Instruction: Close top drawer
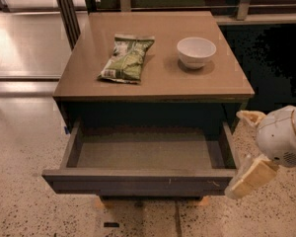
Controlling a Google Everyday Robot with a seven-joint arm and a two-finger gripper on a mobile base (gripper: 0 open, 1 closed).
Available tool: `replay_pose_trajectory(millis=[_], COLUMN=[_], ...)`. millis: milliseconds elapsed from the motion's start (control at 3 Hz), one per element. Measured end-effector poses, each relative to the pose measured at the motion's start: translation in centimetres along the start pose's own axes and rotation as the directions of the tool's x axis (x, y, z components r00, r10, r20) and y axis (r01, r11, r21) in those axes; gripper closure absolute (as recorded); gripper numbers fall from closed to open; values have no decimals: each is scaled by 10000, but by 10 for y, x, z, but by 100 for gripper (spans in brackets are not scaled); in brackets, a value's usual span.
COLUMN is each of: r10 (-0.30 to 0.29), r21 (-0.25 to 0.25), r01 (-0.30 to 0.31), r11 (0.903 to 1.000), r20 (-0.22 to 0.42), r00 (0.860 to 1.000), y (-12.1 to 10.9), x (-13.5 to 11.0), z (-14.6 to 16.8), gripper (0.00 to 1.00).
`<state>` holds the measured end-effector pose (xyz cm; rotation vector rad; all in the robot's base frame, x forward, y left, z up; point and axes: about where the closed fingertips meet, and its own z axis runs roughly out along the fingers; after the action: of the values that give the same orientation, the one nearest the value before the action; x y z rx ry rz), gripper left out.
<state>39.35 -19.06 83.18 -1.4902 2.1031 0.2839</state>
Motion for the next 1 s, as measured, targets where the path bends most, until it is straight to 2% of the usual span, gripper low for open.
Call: replay_pose_trajectory(millis=[333, 1000], r10=[1294, 1264], r21=[-3, 12], r01=[-1297, -1267], r11=[9916, 9919], r20=[650, 638], r00=[9895, 9899], y=[16, 16], x=[25, 24], z=[21, 20], gripper=[19, 65])
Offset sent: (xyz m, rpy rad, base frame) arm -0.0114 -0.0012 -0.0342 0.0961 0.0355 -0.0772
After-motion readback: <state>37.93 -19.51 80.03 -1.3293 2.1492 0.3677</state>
